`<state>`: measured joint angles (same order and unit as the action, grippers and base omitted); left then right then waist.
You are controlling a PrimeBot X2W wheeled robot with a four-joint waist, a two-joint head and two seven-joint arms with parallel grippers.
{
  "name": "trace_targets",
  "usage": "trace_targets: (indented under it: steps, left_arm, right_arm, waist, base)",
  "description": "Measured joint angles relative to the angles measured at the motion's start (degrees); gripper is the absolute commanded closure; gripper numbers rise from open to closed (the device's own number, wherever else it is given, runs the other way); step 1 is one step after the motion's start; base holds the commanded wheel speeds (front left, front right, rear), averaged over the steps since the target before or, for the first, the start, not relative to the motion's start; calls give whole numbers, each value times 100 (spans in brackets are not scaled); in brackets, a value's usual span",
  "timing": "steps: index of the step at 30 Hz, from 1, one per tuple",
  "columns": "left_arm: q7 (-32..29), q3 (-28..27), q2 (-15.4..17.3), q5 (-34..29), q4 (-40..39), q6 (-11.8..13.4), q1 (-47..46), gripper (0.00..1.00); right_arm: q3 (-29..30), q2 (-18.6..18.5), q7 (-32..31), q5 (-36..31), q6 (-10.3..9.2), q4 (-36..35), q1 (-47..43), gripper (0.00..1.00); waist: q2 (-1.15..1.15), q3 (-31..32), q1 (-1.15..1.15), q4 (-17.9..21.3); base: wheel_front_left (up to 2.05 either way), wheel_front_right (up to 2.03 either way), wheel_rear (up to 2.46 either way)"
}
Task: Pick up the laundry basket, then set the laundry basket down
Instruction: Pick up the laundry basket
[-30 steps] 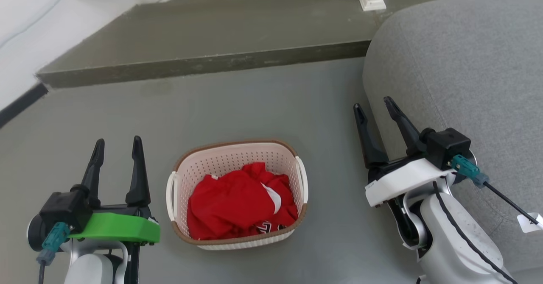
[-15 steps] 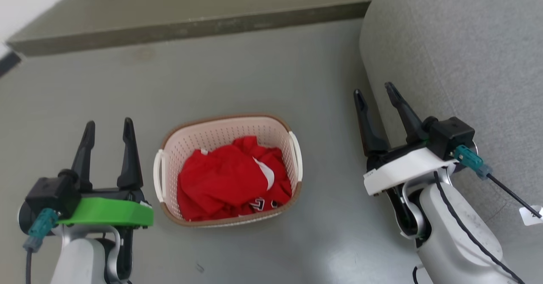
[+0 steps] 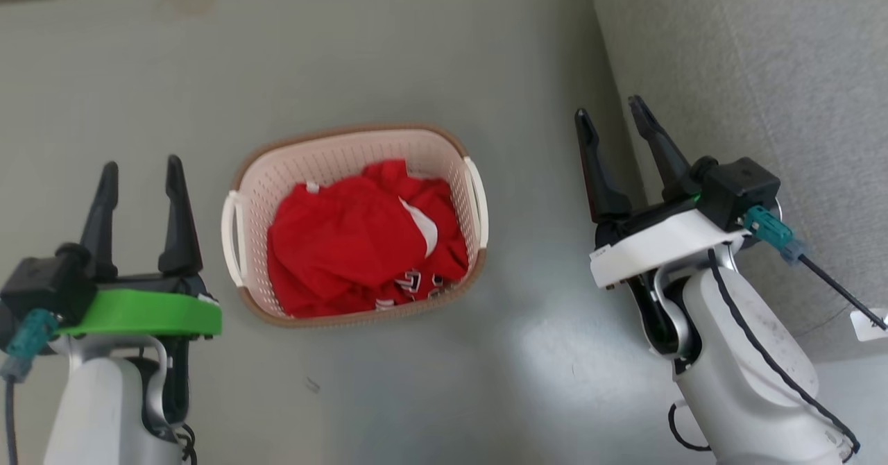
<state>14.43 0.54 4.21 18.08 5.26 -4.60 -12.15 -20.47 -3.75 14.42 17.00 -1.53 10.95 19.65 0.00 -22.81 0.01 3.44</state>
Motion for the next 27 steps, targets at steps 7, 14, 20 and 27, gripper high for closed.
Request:
trace_targets:
  steps: [7,14,20,27]
  left_arm:
    - [0,-47,87,100,189,-49,-263,0]
    - [1,-77,183,205,460,-102,-595,0]
    - [0,-74,248,268,765,-121,-856,0]
    - [-86,-40,313,278,1167,-169,-1189,0]
  right_arm:
    - [-18,12,1,0,1,249,252,0]
    - [-85,18,1,2,47,567,550,0]
    - [-174,21,1,9,52,850,817,0]
    - [-267,20,2,24,101,1182,1196,0]
  waist:
    - [0,-497,0,40]
    - [0,-1002,0,79]
    - [0,-1408,0,98]
    - [0,-1840,0,76]
  base:
    - [0,0,0]
    - [0,0,0]
    - [0,0,0]
    - [0,0,0]
